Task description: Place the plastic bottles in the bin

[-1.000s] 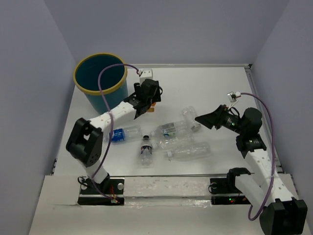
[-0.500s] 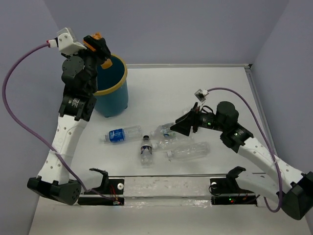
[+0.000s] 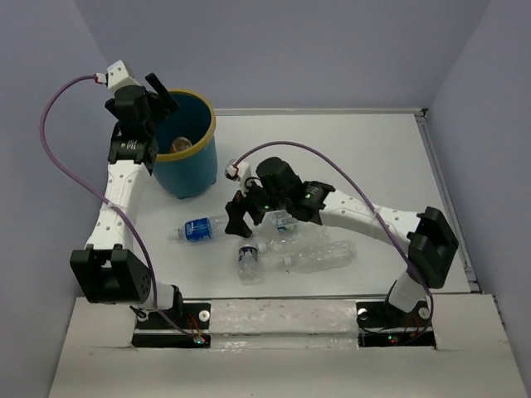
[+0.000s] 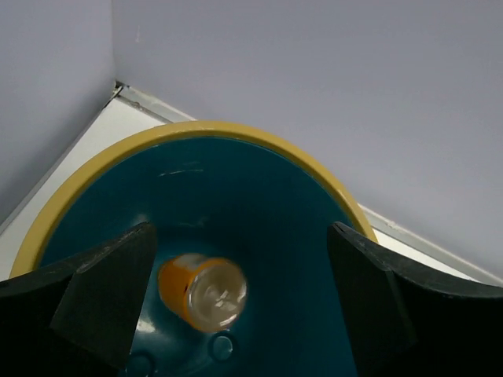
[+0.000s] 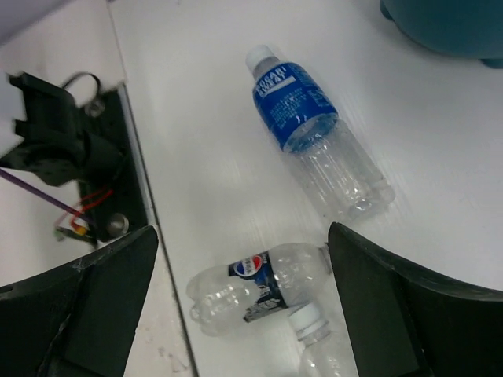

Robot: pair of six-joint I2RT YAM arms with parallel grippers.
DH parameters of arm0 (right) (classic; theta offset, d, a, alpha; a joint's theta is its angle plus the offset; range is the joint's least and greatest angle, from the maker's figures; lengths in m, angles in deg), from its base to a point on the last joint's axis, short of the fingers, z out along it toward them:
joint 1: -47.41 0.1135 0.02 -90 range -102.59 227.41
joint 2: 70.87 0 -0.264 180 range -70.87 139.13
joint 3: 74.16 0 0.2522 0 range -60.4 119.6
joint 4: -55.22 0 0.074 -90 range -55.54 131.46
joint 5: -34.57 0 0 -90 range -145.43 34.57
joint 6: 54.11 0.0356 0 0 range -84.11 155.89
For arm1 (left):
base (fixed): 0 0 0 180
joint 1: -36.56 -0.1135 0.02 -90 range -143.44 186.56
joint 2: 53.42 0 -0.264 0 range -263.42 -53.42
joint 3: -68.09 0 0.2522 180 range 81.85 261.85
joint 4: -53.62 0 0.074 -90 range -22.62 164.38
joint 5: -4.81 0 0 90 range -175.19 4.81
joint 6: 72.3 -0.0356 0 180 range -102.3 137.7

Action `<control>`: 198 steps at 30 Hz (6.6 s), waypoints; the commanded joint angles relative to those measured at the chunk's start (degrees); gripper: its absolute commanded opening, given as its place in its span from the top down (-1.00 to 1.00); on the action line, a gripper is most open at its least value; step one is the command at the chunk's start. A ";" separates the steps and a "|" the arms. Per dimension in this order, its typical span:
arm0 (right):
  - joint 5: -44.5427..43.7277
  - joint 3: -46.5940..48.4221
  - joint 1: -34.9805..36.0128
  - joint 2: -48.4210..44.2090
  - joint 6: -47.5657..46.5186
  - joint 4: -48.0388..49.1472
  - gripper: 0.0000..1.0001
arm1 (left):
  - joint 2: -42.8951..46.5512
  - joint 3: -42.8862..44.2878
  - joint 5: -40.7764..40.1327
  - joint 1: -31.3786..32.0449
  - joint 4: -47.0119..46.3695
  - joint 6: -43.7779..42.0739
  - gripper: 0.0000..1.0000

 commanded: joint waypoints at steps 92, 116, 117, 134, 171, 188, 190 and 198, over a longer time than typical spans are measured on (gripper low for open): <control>-19.80 72.89 -4.60 50.54 11.55 48.98 -0.81 | 58.70 -23.94 40.68 4.19 11.52 7.19 -0.98; -24.72 -16.29 -15.83 -9.64 23.47 40.73 0.33 | 50.19 -36.60 37.74 7.87 6.70 9.03 -0.98; -24.71 -23.46 -16.81 -15.06 24.64 39.06 0.39 | 48.61 -36.77 35.44 11.88 5.82 11.22 -0.98; -57.31 -45.69 -18.40 -73.08 22.12 -0.40 -0.06 | -7.34 -10.53 -3.51 52.35 -1.75 14.32 -0.98; -42.82 -43.75 -18.40 -83.85 20.61 -4.73 -0.63 | -50.37 31.34 -2.38 52.44 17.68 11.86 -0.93; -39.84 -43.05 -18.40 -84.02 19.73 -3.67 -0.61 | -48.09 32.31 5.18 49.11 1.33 10.89 -0.04; -39.66 -43.05 -18.40 -84.11 19.82 -3.67 -0.61 | -47.99 32.31 6.49 48.49 1.59 10.80 -0.05; -38.78 -43.58 -18.40 -82.97 20.35 -2.97 -0.62 | -50.28 31.43 14.05 47.87 6.60 7.99 -0.83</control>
